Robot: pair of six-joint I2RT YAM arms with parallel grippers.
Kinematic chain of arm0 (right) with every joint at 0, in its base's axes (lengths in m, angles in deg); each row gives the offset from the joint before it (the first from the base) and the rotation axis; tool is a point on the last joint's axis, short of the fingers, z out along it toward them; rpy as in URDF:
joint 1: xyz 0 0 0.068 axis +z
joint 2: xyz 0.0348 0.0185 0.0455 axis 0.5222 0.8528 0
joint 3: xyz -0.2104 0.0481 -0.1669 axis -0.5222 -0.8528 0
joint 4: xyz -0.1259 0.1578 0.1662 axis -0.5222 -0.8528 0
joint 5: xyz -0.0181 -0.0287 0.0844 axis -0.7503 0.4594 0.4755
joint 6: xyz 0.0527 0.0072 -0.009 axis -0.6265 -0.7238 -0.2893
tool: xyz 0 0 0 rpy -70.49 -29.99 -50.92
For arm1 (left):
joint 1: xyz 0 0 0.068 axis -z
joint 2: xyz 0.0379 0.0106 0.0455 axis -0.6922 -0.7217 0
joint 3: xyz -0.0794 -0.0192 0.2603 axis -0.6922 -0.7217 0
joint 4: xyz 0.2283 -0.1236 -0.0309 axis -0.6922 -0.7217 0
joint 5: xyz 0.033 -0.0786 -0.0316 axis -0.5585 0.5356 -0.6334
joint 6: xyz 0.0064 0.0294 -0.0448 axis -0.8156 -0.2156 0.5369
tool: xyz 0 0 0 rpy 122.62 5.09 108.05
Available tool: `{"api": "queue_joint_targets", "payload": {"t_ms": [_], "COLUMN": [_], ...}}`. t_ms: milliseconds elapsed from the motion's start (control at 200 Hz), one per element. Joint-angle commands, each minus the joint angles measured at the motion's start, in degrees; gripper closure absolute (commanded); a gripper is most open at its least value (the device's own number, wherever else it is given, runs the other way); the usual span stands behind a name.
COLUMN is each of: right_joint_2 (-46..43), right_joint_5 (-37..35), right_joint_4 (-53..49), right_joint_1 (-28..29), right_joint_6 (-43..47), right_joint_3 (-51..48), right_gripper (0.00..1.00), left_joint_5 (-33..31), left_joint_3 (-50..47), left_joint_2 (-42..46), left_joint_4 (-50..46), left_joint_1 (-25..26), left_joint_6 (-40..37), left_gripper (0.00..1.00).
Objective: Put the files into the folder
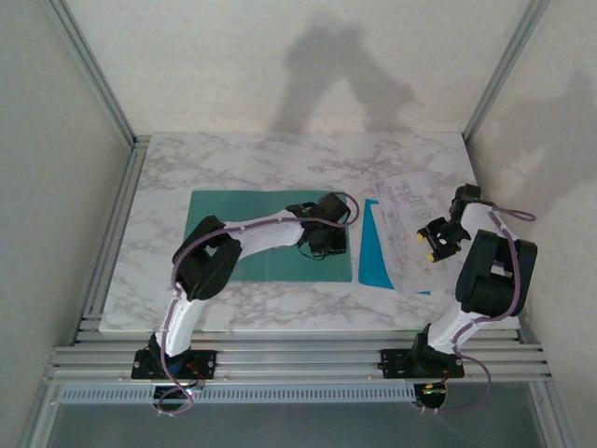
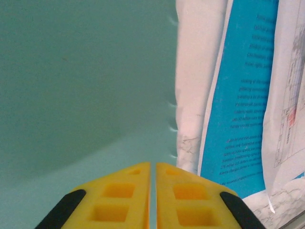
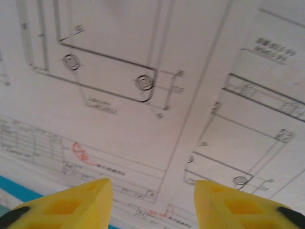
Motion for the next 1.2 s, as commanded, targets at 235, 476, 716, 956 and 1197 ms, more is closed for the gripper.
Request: {"api": "queue_joint_targets", "payload": {"t_ms": [235, 476, 716, 956, 1197], "right_joint_2": [1.76, 6.77, 8.34, 9.15, 9.31], "right_joint_5": [-1.82, 1.47, 1.44, 1.70, 1.85], "right_joint_4": [1.04, 2.40, 2.27, 1.90, 2.27], "right_joint_1": [-2.39, -1.13, 3.27, 5.49, 7.82], "right_joint_6": [2.20, 2.59, 1.84, 1.62, 0.34], "right_joint_3": [-1.94, -2.37, -2.28, -1.59, -1.41], "right_gripper": [0.48, 0.48, 0.48, 0.48, 0.48], "left_joint_5": [0.99, 1.82, 1.87, -4.89, -10.43], "left_joint_3": [0.04, -1.43, 2.10, 3.85, 6.25], "left_joint_2": [-4.46, -5.45, -8.12, -4.57, 1.72], "left_joint_4": [0.71, 3.06, 2.52, -0.15, -4.19], "left_joint_1": [0.95, 1.02, 1.04, 0.95, 0.06], "left_joint_6": [-1.34, -0.91, -1.58, -2.25, -1.57], "left_gripper": [0.91, 0.91, 0.91, 0.87, 0.75]}}
